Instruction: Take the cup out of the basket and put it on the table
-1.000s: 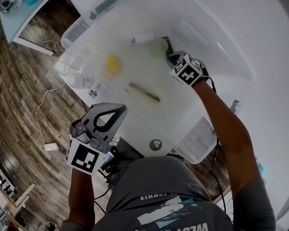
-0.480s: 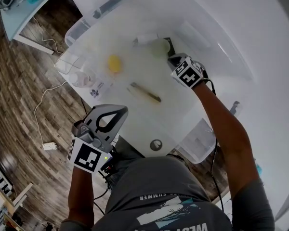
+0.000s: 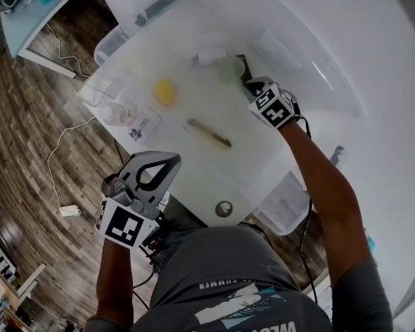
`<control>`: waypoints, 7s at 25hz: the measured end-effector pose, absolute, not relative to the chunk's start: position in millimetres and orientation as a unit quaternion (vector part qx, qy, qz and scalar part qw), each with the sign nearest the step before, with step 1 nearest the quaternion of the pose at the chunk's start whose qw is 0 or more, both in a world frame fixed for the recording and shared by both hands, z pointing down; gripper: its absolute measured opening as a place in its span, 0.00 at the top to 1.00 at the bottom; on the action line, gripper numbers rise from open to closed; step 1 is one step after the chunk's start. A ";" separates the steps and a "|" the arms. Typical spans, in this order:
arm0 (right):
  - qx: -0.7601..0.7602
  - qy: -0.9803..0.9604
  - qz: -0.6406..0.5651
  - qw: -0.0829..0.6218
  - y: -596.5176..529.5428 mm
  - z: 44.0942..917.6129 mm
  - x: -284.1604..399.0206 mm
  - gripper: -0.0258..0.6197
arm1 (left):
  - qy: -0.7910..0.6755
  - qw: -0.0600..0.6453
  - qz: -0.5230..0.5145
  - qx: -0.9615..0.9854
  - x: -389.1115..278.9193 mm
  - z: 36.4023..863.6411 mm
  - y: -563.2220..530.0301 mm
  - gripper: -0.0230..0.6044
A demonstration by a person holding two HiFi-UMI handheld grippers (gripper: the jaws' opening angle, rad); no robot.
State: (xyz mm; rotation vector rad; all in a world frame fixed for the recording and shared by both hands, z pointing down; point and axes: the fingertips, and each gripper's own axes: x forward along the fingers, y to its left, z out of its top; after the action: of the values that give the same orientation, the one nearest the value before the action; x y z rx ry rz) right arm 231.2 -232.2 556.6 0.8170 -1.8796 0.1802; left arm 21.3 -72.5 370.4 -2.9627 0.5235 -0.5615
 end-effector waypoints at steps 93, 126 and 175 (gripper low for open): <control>0.307 -0.793 -0.078 0.521 -200.9 507.5 165.6 0.92 | 0.147 0.030 -0.197 -0.969 21.9 382.8 -25.2 0.95; 0.368 -0.833 -0.110 0.399 -168.4 390.7 135.6 0.92 | 0.189 0.046 -0.202 -0.960 16.1 366.7 -28.4 0.95; 0.313 -0.889 -0.182 0.281 -30.1 267.7 31.8 0.92 | 0.247 0.061 -0.197 -0.947 -20.3 360.3 3.3 0.95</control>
State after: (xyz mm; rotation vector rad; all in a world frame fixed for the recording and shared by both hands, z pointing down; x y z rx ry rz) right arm 31.8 -30.1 267.7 0.8398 -2.3809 -0.4880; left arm -20.3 3.3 360.3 -2.8641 0.7462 -0.5967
